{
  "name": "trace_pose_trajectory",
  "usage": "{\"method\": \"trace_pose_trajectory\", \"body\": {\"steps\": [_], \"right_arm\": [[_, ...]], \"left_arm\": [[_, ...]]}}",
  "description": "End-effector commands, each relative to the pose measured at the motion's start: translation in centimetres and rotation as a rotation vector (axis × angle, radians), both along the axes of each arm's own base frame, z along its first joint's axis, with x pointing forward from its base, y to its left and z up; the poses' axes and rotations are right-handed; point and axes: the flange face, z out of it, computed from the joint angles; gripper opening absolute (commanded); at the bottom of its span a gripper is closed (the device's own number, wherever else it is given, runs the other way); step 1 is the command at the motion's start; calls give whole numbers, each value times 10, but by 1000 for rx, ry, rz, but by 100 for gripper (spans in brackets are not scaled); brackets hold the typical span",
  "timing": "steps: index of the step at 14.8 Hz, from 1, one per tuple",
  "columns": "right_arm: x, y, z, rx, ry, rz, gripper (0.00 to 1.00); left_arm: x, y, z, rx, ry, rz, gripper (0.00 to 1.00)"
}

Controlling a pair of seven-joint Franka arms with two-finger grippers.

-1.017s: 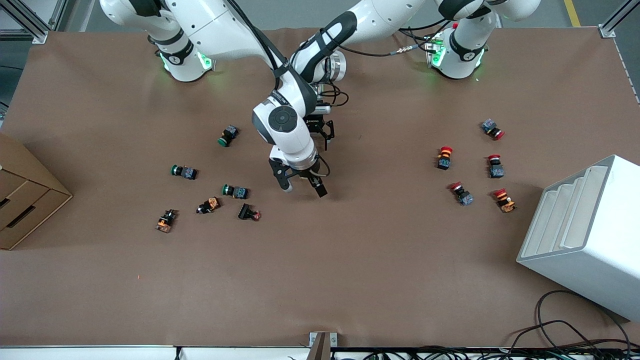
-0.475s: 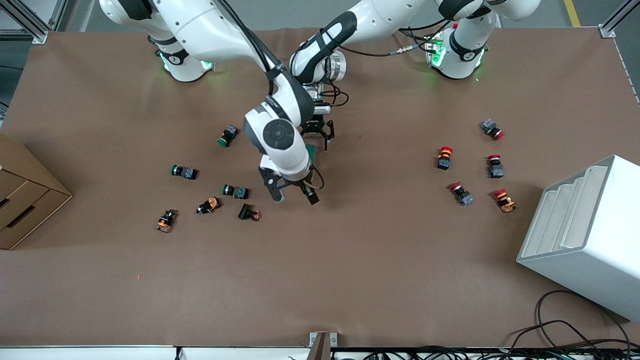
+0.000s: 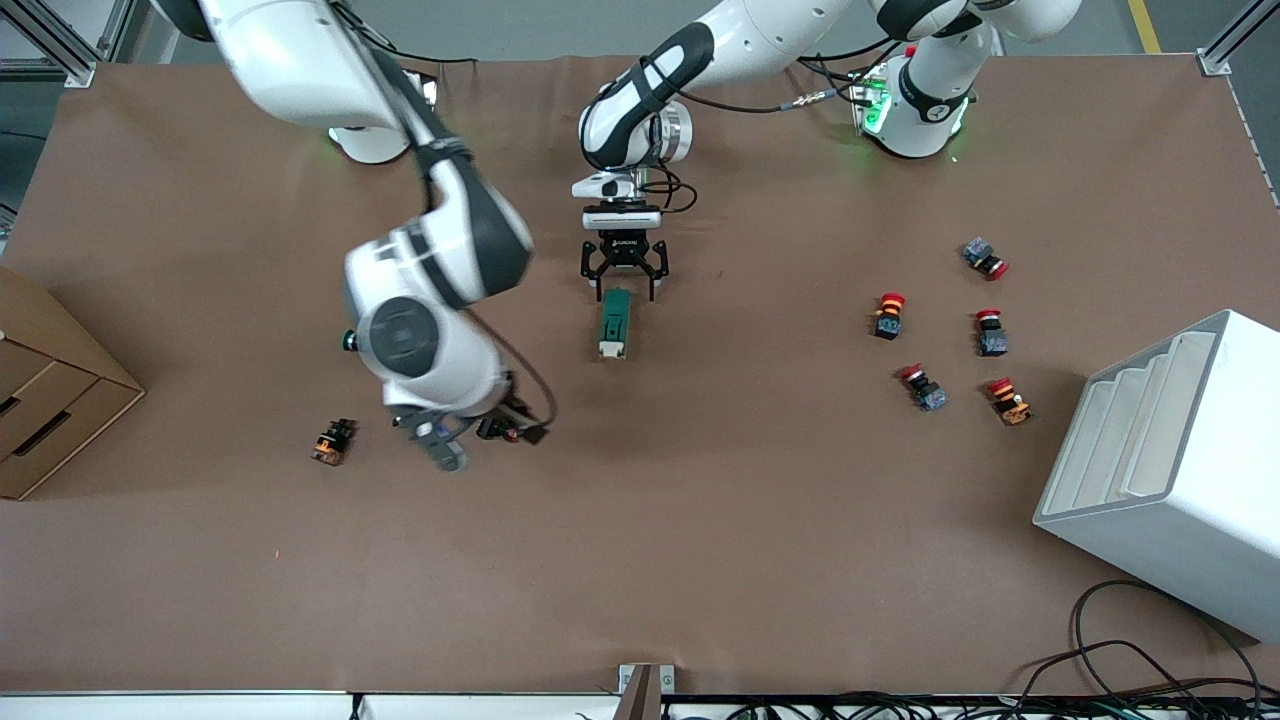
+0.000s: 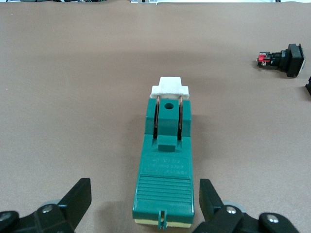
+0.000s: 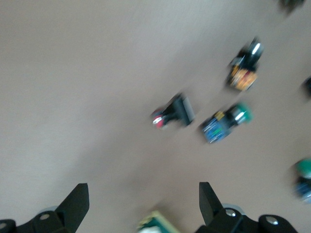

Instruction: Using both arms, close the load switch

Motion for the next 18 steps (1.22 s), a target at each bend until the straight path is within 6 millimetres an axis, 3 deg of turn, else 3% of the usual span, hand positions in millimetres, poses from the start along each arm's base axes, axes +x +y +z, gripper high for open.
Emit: {"method": "trace_pose_trajectory", "body": {"steps": [1, 7, 8, 10, 12, 15, 18], "right_arm": [[6, -78, 33, 40, 48, 174, 100], [-12, -227, 125, -23, 113, 482, 100], [-17, -260, 138, 5, 115, 534, 100], [-23, -307, 156, 36, 97, 618, 100], [-28, -326, 164, 47, 101, 653, 100], [-34, -347, 205, 50, 88, 620, 100], [-36, -341, 212, 61, 88, 625, 100]], "left_arm": [[2, 0, 7, -13, -13, -12, 99], [8, -2, 12, -21, -18, -4, 99], [10, -5, 14, -28, -19, 1, 99], [20, -5, 18, -14, -18, 5, 99], [25, -8, 24, -3, -10, 8, 99], [40, -12, 34, 4, -1, 30, 99], [61, -15, 46, 20, 20, 54, 99]]}}
